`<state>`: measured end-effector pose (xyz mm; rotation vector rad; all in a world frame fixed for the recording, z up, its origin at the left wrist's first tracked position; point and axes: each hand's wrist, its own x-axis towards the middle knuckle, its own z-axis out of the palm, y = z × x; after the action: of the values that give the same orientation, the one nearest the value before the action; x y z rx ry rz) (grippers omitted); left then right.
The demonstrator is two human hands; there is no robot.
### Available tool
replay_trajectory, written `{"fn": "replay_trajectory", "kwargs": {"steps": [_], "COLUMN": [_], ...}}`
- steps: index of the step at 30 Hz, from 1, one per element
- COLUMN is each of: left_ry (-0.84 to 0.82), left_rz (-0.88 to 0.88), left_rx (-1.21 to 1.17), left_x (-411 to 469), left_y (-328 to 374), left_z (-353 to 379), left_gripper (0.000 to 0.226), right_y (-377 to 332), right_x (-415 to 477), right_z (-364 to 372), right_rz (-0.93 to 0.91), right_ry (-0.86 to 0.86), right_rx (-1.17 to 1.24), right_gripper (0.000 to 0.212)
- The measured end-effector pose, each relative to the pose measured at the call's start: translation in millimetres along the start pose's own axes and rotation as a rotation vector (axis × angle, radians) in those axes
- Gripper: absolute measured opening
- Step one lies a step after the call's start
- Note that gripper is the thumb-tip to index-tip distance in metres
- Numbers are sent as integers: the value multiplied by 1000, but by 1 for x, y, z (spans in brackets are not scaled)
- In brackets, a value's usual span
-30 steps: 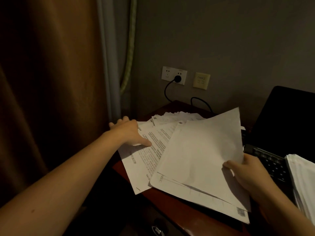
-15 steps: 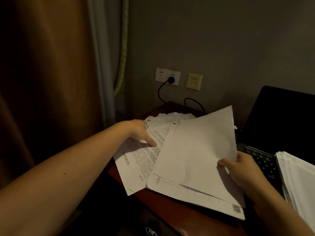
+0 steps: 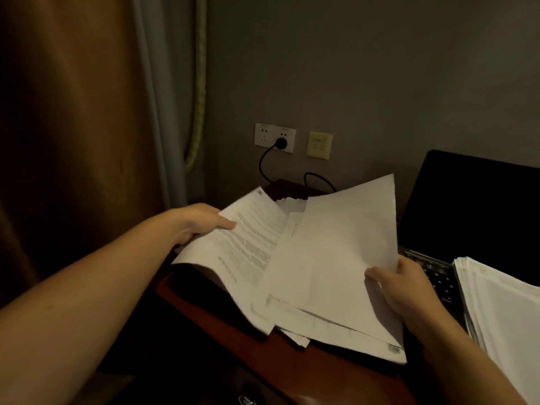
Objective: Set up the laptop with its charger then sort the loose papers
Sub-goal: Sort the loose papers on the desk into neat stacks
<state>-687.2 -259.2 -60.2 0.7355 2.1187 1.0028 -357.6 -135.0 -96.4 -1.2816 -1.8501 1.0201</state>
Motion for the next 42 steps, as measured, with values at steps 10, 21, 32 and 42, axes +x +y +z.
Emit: {"fn": "replay_trajectory", "kwargs": {"steps": [10, 21, 32, 42], "left_ry": [382, 146, -221, -20], "left_rz": [-23, -3, -129, 367], "left_rx": [-855, -1443, -1268, -179], "left_x": [-11, -39, -96, -63], "left_y": [6, 43, 53, 72], "left_z": [22, 94, 176, 140], "left_gripper": [18, 25, 35, 26], "right_y": [6, -4, -6, 1], "right_x": [8, 1, 2, 6], "right_z": [-12, -10, 6, 4], "right_rz": [29, 27, 271, 253], "right_ry": [219, 146, -52, -74], "right_rx": [300, 339, 914, 531], "right_gripper": [15, 19, 53, 43]}}
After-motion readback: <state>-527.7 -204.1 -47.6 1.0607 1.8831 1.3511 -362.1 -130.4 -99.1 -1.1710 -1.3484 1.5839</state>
